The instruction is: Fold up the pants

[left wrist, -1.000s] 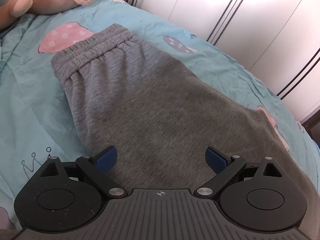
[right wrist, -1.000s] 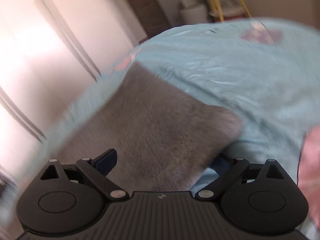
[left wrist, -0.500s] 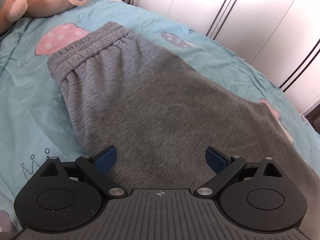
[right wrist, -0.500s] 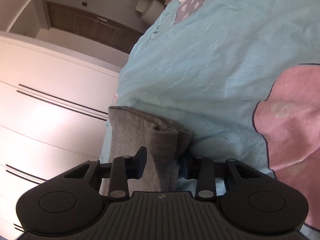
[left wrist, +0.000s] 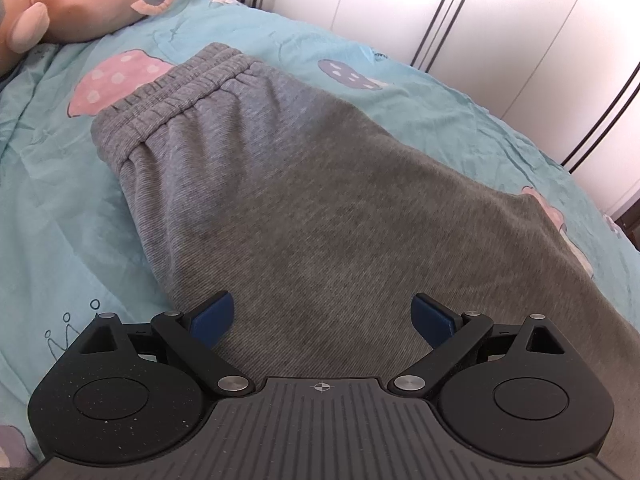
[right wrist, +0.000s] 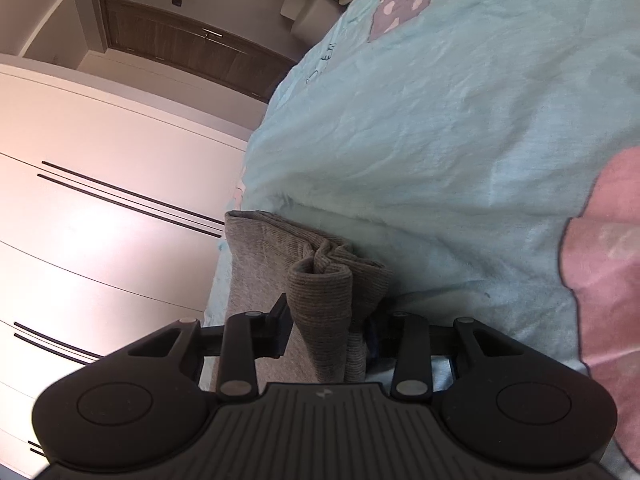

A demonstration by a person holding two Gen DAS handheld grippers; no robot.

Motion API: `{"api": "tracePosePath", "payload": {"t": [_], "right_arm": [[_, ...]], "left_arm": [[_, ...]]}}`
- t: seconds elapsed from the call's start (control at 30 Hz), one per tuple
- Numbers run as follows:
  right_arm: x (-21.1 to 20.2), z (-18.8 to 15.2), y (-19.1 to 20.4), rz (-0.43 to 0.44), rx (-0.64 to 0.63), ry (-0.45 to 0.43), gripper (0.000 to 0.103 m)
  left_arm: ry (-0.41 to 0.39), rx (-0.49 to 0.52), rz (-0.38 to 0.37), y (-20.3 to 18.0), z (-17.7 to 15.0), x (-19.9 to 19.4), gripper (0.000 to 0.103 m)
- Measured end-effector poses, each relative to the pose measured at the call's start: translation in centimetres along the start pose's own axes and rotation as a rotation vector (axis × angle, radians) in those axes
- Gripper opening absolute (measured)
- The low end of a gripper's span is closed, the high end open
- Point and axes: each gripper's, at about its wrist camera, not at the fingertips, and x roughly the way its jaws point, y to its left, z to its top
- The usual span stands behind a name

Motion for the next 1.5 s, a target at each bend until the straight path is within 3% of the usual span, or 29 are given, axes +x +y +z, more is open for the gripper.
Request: {"api": "tracePosePath", "payload": {"t": [0.23, 0.33, 0.37, 0.4, 0.43, 0.47, 0.53, 0.6, 0.63, 0.73, 0.77, 0.83, 0.97, 1.1, 1.2, 1.27, 1.33, 1.4, 1.5], "right_arm": [[-1.9, -0.4, 0.3, -0.002, -0.014, -0.062, 0.075], [-1.3, -0.7, 0.6, -0.018, -0.037, -0.077, 0.078], [-1.0, -0.7, 0.8, -0.021, -0.045, -0.082, 0.077], [-0.7, -0.8, 1.0, -0.029, -0.056, -0.085, 0.062], [-0.3, -0.7, 1.3, -0.037, -0.068, -0.074, 0.021], [0.3, -0.6, 1.3, -0.035, -0.064, -0.042, 0.017], [0.6, -0.8, 1.1, -0.034, -0.045, -0.03, 0.016], [0.4, -1.2, 1.9, -0.051, -0.108, -0.047, 0.017], [0.4, -1.2, 2.2, -0.059, -0.126, -0.045, 0.024], [0.9, -1.3, 2.3, -0.09, -0.14, -0.027, 0.026], [1.0, -1.3, 2.4, -0.098, -0.15, -0.026, 0.025], [0.9, -1.4, 2.8, -0.125, -0.178, -0.03, 0.012], [0.0, -1.8, 4.7, -0.118, -0.228, -0.058, 0.011], [0.4, -2.5, 8.0, -0.246, -0.362, -0.06, 0.011], [0.5, -3.6, 12.6, -0.258, -0.472, -0.069, 0.01], [0.6, -6.3, 18.2, -0.218, -0.661, -0.083, 0.01], [0.8, -11.1, 24.0, -0.143, -0.864, -0.054, 0.01], [1.4, -18.4, 28.8, -0.051, -1.113, 0.039, 0.011], [2.4, -30.5, 31.0, 0.075, -1.454, 0.242, 0.011]], "left_arm": [[0.001, 0.009, 0.002, 0.0, 0.0, 0.1, 0.099], [0.002, 0.013, 0.004, 0.0, 0.0, 0.0, 0.099], [0.002, 0.014, 0.004, 0.0, 0.0, 0.0, 0.099], [0.003, 0.013, 0.003, 0.0, 0.0, 0.0, 0.099], [0.003, 0.012, 0.003, 0.0, 0.0, 0.0, 0.099], [0.003, 0.011, 0.002, 0.0, 0.0, 0.0, 0.099], [0.004, 0.007, 0.0, 0.0, 0.0, 0.1, 0.099], [0.005, 0.007, 0.0, 0.0, 0.0, 0.1, 0.099], [0.005, 0.01, 0.0, 0.0, 0.0, 0.1, 0.099], [0.007, 0.014, -0.001, 0.0, 0.0, 0.1, 0.099], [0.008, 0.012, -0.003, 0.0, 0.0, 0.1, 0.099], [0.009, 0.005, -0.01, 0.1, 0.0, 0.1, 0.099], [0.012, -0.01, -0.028, 0.4, 0.1, 0.1, 0.099], [0.017, -0.046, -0.058, 1.1, 0.3, 0.0, 0.099], [0.016, -0.077, -0.087, 1.7, 0.4, -0.1, 0.099], [0.019, -0.098, -0.102, 2.0, 0.4, -0.1, 0.099], [0.021, -0.115, -0.114, 2.3, 0.5, -0.2, 0.099], [0.022, -0.127, -0.127, 2.6, 0.5, -0.3, 0.099], [0.023, -0.152, -0.152, 3.2, 0.5, -0.5, 0.099]]}}
